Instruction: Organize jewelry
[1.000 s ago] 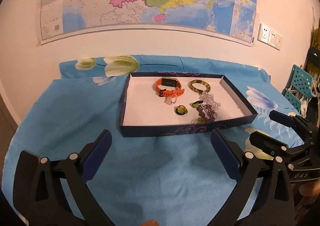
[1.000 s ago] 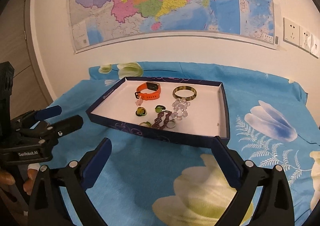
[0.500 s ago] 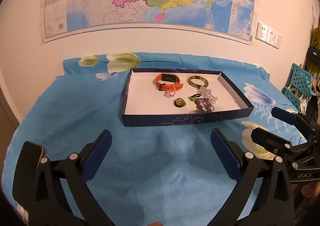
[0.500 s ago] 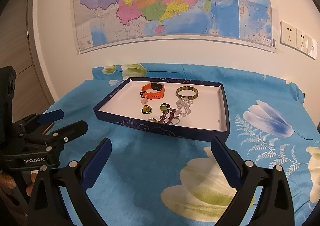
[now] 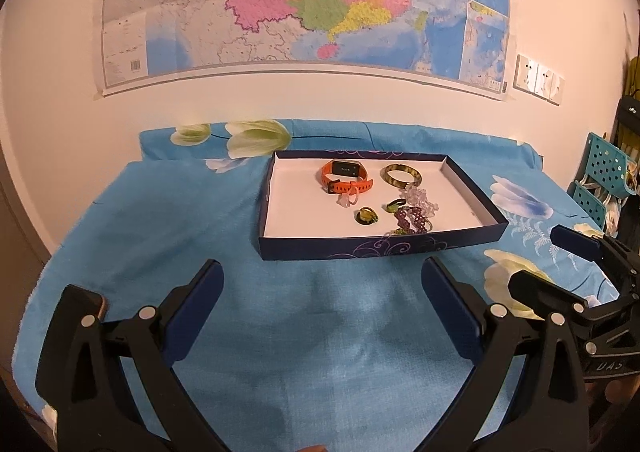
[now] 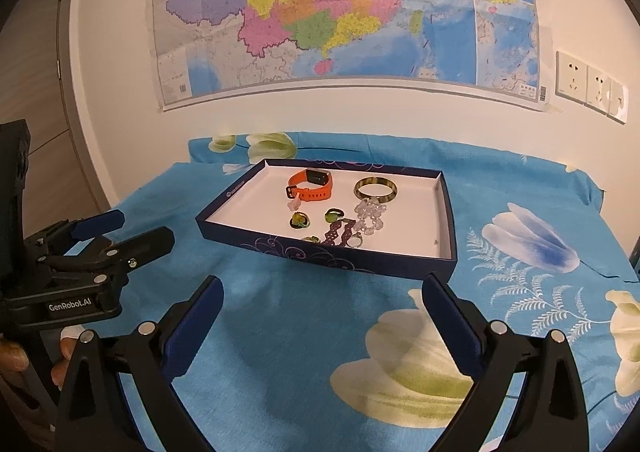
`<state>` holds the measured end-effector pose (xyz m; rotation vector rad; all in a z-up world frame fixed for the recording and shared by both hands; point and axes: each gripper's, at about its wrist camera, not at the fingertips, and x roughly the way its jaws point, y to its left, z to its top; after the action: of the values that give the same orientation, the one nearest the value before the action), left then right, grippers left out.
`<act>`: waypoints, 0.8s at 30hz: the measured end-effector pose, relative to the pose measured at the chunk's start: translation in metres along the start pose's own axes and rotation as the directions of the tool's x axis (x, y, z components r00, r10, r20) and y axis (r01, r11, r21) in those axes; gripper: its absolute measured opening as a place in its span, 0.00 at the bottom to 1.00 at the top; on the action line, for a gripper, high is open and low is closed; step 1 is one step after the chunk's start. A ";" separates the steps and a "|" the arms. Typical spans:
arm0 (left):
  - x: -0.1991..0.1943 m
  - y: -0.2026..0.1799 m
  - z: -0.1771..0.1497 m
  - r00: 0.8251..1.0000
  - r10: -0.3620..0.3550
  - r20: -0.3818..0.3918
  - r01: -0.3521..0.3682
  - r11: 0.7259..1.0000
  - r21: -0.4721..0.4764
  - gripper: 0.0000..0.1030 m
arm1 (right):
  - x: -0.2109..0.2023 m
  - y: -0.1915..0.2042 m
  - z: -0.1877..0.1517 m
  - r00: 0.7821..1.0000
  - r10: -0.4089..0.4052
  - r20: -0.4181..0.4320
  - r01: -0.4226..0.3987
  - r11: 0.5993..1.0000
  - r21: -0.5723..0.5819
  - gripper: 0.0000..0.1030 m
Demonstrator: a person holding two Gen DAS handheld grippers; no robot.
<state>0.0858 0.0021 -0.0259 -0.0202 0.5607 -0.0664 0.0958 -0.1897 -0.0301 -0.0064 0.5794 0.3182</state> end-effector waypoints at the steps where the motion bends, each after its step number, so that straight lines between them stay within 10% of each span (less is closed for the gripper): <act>1: -0.001 0.000 0.000 1.000 0.002 0.003 -0.002 1.000 0.000 0.95 | -0.001 0.000 0.000 1.000 -0.001 0.004 0.001 1.000 0.001 0.93; 24: -0.027 0.000 -0.006 0.999 0.008 0.053 -0.008 1.000 0.000 0.95 | -0.031 0.006 -0.003 0.997 -0.011 0.072 0.011 1.000 0.003 0.93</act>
<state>0.0595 0.0036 -0.0166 -0.0194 0.5076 -0.0583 0.0680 -0.1938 -0.0152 0.0044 0.5077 0.3061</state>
